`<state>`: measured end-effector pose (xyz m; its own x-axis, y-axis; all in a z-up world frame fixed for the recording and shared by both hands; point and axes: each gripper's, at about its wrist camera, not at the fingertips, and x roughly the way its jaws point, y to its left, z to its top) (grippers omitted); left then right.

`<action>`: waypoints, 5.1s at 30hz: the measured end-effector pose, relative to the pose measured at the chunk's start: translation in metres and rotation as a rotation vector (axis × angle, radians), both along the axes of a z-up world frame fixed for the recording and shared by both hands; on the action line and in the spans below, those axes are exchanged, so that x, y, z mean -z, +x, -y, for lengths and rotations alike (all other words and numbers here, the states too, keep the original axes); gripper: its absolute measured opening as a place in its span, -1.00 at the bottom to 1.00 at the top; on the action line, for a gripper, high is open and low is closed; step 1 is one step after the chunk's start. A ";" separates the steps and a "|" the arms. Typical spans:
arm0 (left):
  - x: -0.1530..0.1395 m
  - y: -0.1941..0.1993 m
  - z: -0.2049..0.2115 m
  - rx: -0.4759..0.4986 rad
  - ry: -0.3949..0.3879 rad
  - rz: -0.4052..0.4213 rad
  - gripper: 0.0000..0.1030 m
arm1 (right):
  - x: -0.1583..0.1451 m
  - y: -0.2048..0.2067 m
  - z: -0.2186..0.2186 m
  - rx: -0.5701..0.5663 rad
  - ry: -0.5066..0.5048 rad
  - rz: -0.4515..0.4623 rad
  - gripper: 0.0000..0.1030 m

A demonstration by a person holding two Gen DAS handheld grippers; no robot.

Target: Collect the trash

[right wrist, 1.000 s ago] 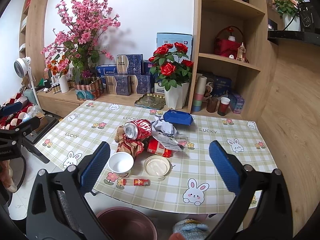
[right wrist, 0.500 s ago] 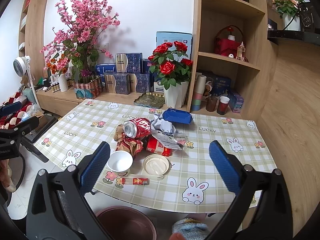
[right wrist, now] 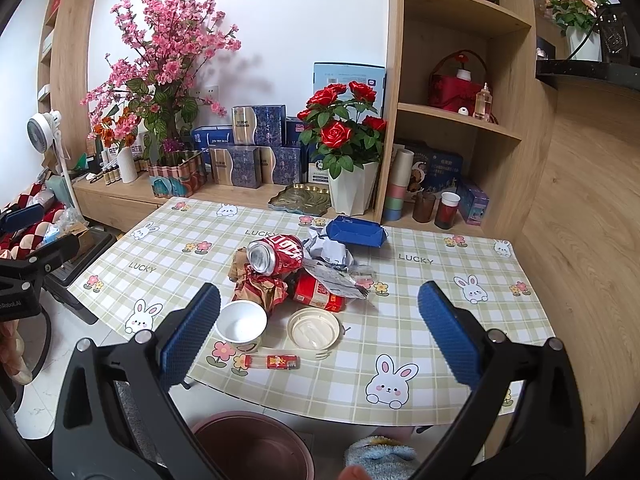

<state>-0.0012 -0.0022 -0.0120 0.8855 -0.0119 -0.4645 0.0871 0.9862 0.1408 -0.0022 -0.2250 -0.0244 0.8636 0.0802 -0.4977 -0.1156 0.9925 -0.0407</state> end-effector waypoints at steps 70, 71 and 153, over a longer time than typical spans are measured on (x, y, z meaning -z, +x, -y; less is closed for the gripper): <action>0.241 0.175 0.087 0.282 -0.018 -0.404 0.52 | 0.186 0.196 0.020 -0.122 -0.229 -0.175 0.89; 0.240 0.175 0.084 0.289 -0.039 -0.406 0.51 | 0.190 0.204 0.017 -0.131 -0.243 -0.177 0.89; 0.142 -0.022 -0.003 0.207 -0.198 -0.184 0.50 | 0.235 -0.012 -0.053 -0.484 0.238 -0.597 -0.76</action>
<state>-0.0236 0.0010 -0.1542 0.7563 -0.2887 -0.5871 0.2949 0.9515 -0.0880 -0.0146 -0.1723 -0.2594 0.2996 0.5395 -0.7869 -0.4705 0.8010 0.3701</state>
